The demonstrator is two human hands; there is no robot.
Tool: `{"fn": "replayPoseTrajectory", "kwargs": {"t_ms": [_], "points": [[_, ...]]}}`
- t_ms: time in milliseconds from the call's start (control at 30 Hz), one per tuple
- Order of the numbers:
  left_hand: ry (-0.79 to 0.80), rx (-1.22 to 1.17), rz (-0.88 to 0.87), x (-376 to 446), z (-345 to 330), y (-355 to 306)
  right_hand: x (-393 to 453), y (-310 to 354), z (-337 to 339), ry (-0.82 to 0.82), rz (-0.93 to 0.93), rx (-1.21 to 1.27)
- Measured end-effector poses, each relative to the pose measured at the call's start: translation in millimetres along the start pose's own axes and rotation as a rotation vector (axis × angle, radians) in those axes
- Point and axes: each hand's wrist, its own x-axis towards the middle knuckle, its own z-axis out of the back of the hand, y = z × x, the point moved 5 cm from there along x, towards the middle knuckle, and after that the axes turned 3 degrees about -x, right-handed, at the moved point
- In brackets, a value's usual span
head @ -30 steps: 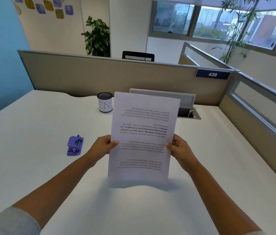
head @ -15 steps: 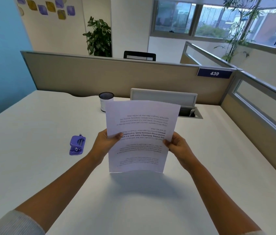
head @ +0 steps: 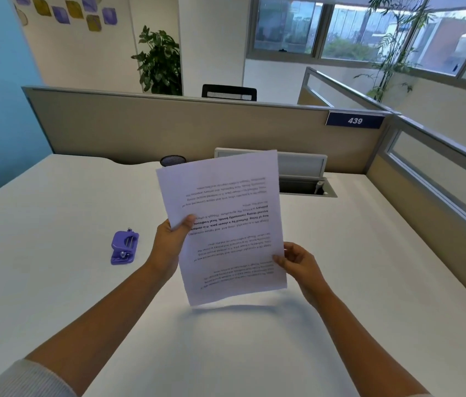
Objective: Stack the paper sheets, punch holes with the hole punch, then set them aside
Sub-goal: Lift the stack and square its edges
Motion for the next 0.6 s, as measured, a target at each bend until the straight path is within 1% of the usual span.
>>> {"fn": "replayPoseTrajectory", "kwargs": {"t_ms": [100, 200, 300, 367, 433, 500, 600], "points": [[-0.044, -0.070, -0.009, 4, 3, 0, -3, -11, 3, -0.022, -0.059, 0.154], [-0.070, -0.120, -0.011, 5, 2, 1, -3, -15, 2, -0.051, -0.098, 0.366], [-0.073, -0.193, 0.001, 4, -2, 6, -2, -15, 2, -0.132, -0.125, 0.589], [-0.080, -0.241, 0.019, 3, -5, 11, 0, -13, 1, -0.188, -0.104, 0.720], [-0.085, -0.267, 0.036, 3, -9, 14, 2, -7, -6, -0.179, -0.061, 0.823], [-0.078, -0.281, 0.039, 3, -12, 14, 2, 1, -18, -0.146, -0.046, 0.838], [-0.079, -0.282, 0.040, 6, -11, 12, 0, 5, -31, -0.123, -0.074, 0.724]]}}
